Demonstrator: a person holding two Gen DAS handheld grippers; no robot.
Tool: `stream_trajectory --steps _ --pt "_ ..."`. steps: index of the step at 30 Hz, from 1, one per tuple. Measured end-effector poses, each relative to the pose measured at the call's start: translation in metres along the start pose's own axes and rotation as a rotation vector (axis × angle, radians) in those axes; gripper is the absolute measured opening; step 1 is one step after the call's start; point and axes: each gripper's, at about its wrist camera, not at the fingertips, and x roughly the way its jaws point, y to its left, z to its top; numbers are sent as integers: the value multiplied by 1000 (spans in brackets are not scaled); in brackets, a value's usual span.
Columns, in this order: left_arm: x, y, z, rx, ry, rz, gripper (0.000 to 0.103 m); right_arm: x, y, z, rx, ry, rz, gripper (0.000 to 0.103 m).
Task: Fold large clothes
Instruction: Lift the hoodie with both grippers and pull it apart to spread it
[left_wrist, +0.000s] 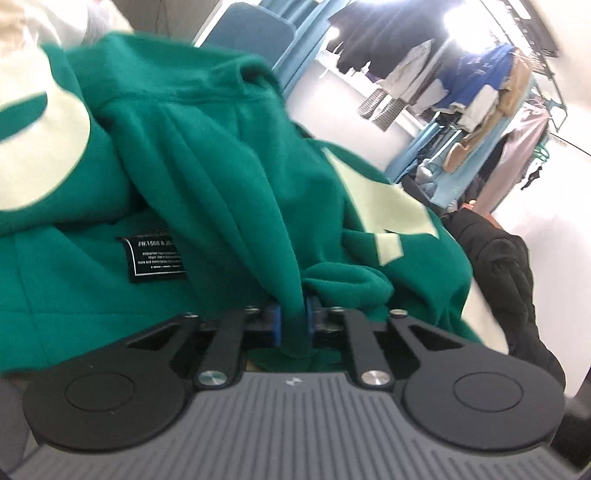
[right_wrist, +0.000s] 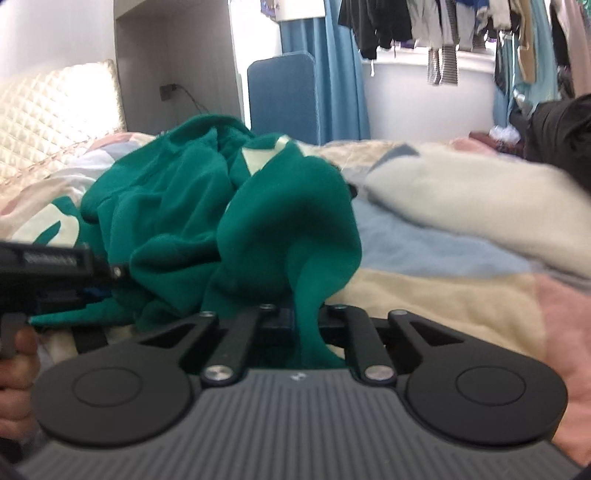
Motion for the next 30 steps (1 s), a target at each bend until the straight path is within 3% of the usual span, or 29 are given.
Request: stream_trajectory --steps 3,7,11,15,23,27,30 --pt "-29 -11 6 5 -47 -8 9 -22 -7 11 31 -40 -30 8" --pt "-80 -28 17 3 -118 -35 8 -67 -6 25 -50 -138 -135 7" --pt "-132 -41 18 -18 -161 -65 8 -107 -15 38 -31 -179 -207 7" --pt "-189 -53 4 -3 -162 -98 8 -155 -19 46 -47 -278 -292 7" --pt "-286 -95 -33 98 -159 -200 7 -233 -49 44 24 -392 -448 7" --pt "-322 -104 -66 102 -132 -244 7 -236 -78 38 77 -369 -550 7" --pt "-334 -112 -91 105 -73 -239 7 -216 -105 36 149 -265 -610 7"
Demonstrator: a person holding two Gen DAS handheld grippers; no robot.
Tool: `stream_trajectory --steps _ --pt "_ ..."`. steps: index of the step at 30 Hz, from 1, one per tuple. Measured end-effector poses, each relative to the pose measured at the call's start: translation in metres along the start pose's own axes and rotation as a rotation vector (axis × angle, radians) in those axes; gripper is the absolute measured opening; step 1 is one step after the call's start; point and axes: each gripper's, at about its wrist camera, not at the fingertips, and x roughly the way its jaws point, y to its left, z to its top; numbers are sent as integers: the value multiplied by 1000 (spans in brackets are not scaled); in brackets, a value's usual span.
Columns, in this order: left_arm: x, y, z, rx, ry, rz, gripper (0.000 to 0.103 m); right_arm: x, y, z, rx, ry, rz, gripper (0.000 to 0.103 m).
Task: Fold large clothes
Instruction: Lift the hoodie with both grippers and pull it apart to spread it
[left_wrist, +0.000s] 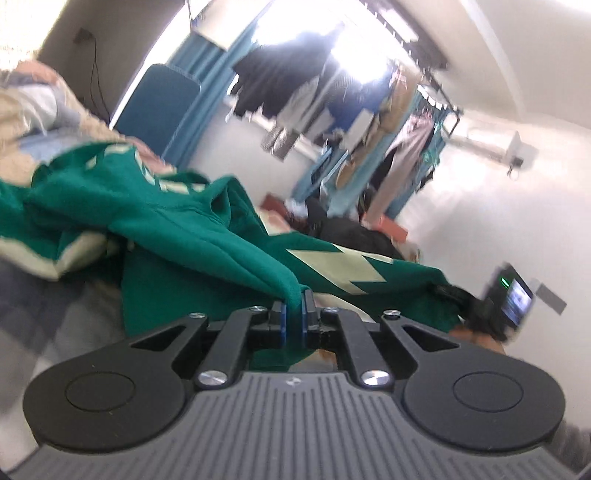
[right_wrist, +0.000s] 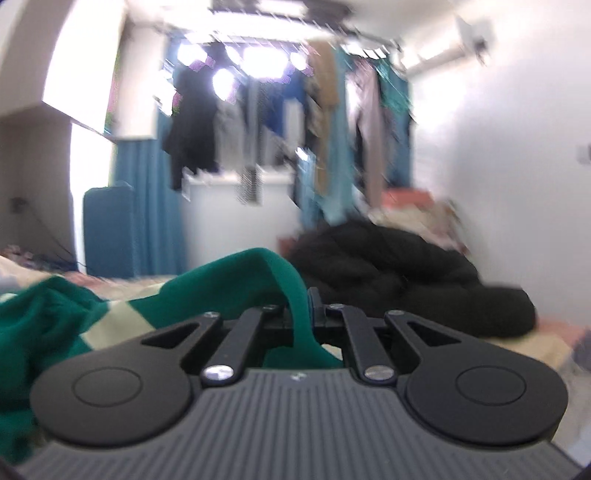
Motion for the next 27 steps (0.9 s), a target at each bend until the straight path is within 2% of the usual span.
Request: stream_trajectory --steps 2,7,10,12,14,16,18,19,21,23,27 --pt "-1 -4 -10 -1 34 19 8 25 1 -9 -10 111 -12 8" --pt "10 19 -26 -85 82 14 8 75 5 -33 -19 343 -2 9" --pt "17 30 -29 -106 110 15 9 79 13 -41 -21 390 6 10" --pt "28 33 -23 -96 121 18 9 71 14 -41 -6 389 10 10" --pt "33 35 -17 -93 139 21 22 63 14 -40 7 381 26 11" --pt "33 37 -12 -103 160 7 63 51 17 -41 25 382 41 15" --pt "28 39 -7 -108 150 5 73 40 13 -36 46 382 55 33" --pt "26 41 -4 -113 150 11 75 37 11 -34 59 378 71 38" --pt "19 49 -1 -142 140 37 77 32 10 -29 83 361 96 62" --pt "11 61 5 -182 107 76 79 24 13 -23 101 335 112 77" --pt "-1 90 29 -260 45 184 80 7 28 -11 112 261 206 78"
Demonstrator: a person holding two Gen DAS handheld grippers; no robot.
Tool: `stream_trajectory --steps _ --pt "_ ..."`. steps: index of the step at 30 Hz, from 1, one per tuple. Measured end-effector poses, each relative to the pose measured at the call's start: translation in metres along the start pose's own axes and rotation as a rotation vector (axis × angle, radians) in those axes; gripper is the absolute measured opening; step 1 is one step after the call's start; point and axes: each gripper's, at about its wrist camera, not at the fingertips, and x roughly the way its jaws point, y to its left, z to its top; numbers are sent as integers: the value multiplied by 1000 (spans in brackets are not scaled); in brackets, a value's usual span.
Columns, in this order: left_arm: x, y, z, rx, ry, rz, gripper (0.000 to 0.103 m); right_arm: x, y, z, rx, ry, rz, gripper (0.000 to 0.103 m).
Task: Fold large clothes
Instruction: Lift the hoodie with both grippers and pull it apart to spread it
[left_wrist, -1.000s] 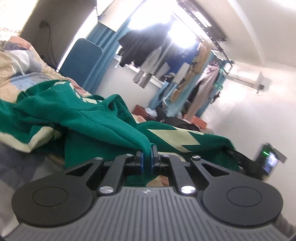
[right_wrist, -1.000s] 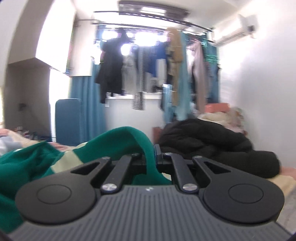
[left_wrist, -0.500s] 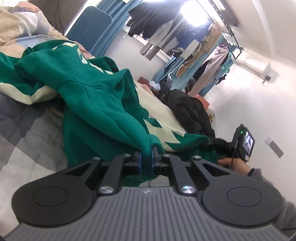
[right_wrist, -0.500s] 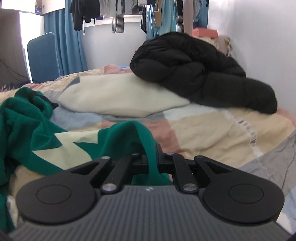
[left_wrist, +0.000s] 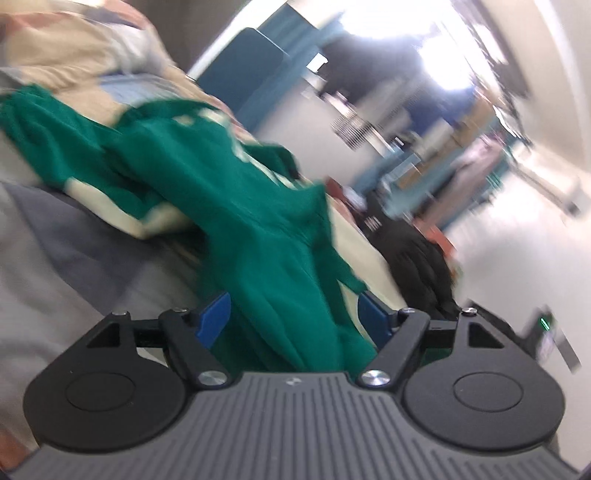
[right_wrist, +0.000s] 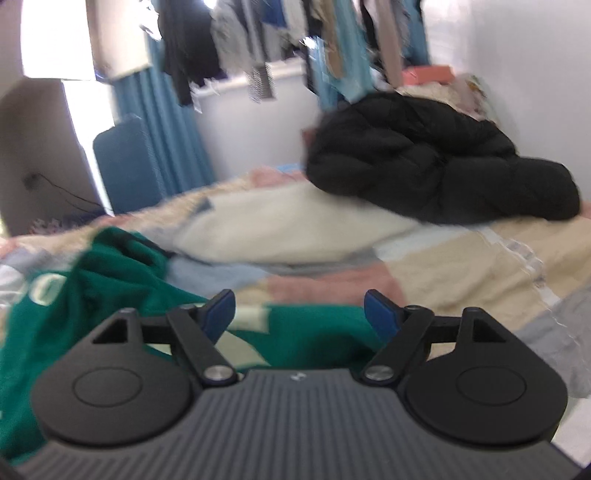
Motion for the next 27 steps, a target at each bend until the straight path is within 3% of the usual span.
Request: stream_trajectory --steps 3,7,12,15,19,22,25,27 --pt "4 18 26 -82 -33 113 80 -8 22 3 -25 -29 109 78" --pt "30 38 54 -119 -25 225 80 -3 67 0 -104 5 270 78" --pt "72 58 68 -114 53 257 80 38 130 -12 -144 178 446 78" --pt "94 72 66 -77 84 272 80 68 159 -15 -132 265 464 78" --pt "109 97 51 -89 59 187 80 102 184 -20 -64 355 440 78" --pt "114 102 37 -88 75 190 79 115 184 -28 25 437 401 78" --pt "115 97 33 -24 69 199 79 112 173 -32 164 488 427 78" --pt "112 97 37 -48 68 203 79 107 176 -35 187 497 439 79"
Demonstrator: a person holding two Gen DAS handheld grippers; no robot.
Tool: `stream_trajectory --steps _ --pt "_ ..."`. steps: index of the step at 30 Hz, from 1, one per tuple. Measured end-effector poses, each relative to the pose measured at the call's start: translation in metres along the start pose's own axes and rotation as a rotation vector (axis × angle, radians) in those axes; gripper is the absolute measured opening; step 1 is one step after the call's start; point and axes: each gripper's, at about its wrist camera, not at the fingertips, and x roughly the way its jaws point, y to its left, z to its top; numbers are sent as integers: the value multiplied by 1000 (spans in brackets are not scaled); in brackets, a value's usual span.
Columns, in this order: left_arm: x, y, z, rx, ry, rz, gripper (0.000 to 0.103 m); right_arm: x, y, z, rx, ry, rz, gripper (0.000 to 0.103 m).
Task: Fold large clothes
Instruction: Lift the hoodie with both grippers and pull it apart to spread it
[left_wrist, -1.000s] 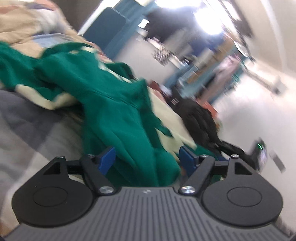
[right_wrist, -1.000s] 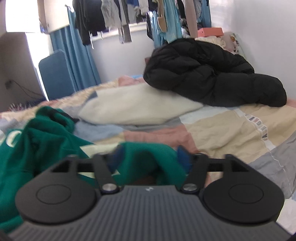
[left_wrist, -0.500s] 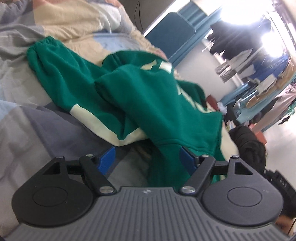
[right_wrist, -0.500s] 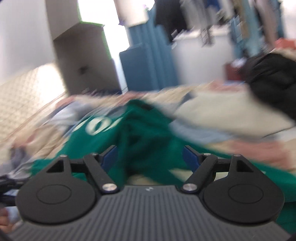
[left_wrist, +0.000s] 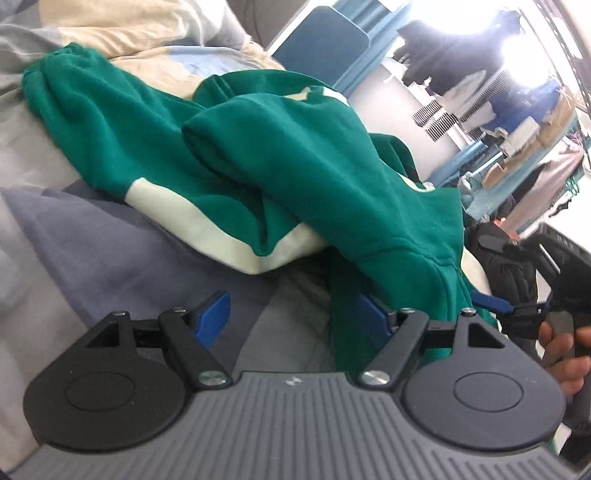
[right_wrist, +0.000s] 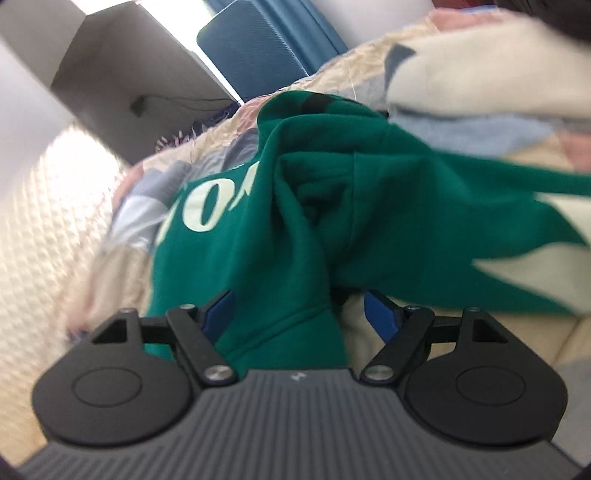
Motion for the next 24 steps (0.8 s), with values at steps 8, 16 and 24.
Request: stream_trajectory --steps 8,16,24 --pt "-21 0 11 -112 -34 -21 79 -19 18 -25 -15 -25 33 85" --pt "-10 31 18 -287 -92 -149 79 -14 3 -28 -7 -40 112 85" --pt "24 32 29 -285 -70 -294 55 34 -17 -9 43 -53 232 79"
